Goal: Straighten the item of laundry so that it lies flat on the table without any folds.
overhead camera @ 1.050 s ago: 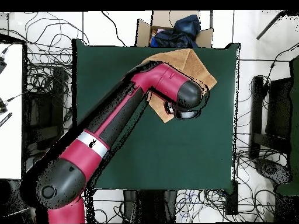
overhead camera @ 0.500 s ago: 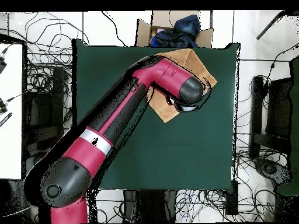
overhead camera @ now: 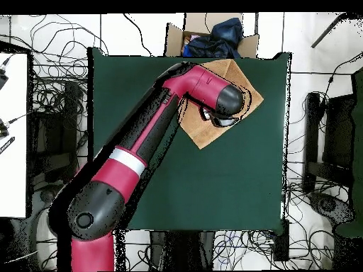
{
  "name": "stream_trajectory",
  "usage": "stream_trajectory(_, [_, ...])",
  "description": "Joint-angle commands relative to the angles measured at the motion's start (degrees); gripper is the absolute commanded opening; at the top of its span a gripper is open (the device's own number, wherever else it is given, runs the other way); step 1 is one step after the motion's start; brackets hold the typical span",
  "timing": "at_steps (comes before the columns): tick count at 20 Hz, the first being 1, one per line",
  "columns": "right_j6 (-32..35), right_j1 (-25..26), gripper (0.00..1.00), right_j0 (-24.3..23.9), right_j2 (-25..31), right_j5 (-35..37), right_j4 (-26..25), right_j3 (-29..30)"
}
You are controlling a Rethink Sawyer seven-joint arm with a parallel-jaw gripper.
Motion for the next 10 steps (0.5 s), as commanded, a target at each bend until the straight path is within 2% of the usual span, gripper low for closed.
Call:
stream_trajectory(1, [-2.81,5.08,0.00,-1.16,7.69,0.02,2.81,-7.55])
stream_trajectory(4, [-2.60,6.17,0.00,-1.33,7.20,-0.03,2.68,-8.46])
stream_trajectory(10, [-1.59,9.70,0.00,-1.37,5.27,-4.65,0.07,-10.20])
